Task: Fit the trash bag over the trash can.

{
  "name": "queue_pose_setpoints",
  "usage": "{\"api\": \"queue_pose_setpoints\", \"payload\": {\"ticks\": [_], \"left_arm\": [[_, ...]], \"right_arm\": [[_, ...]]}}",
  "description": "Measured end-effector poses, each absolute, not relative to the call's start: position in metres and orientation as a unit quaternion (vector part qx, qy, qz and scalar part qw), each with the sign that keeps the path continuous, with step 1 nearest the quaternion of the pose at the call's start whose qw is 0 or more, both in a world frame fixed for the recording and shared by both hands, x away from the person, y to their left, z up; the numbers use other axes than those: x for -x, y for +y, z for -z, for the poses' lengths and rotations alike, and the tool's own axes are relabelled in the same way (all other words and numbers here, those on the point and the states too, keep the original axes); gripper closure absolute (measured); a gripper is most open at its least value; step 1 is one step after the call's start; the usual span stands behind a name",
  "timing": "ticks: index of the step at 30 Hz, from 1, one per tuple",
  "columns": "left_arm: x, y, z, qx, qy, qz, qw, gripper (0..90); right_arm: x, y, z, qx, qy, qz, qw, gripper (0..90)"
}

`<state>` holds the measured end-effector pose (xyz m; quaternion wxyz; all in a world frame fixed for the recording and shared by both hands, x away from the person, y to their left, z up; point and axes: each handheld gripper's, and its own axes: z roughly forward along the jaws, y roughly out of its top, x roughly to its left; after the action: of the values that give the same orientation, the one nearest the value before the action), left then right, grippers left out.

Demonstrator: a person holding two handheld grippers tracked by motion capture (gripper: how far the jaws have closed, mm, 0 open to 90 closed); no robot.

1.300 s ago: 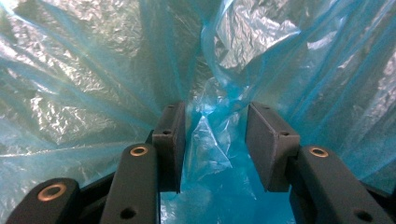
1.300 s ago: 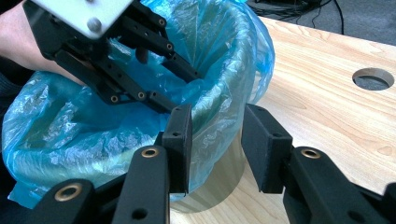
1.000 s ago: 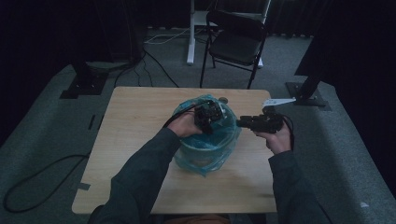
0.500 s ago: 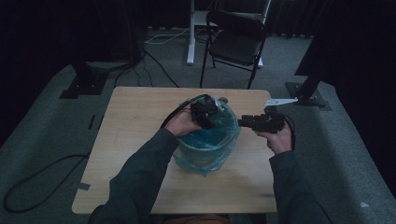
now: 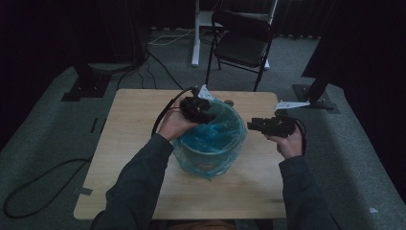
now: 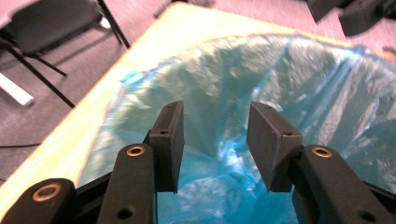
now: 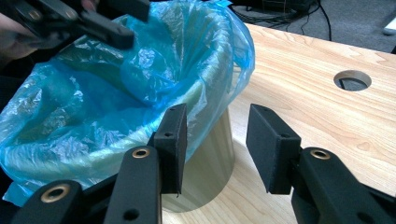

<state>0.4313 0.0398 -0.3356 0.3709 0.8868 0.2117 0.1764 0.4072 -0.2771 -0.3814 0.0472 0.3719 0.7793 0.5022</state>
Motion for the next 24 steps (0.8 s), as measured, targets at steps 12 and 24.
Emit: {"api": "queue_pose_setpoints", "payload": {"ticks": [12,24], "left_arm": [[-0.421,0.089,0.33,-0.832,0.262,-0.198,0.447,55.7],[-0.407,0.142,0.351,-0.787,0.317,-0.219,0.482,54.9]], "right_arm": [[-0.406,-0.284,0.387,-0.379,0.78,-0.496,0.051,56.6],[-0.406,-0.292,0.401,-0.393,0.783,-0.481,0.048,56.3]]}}
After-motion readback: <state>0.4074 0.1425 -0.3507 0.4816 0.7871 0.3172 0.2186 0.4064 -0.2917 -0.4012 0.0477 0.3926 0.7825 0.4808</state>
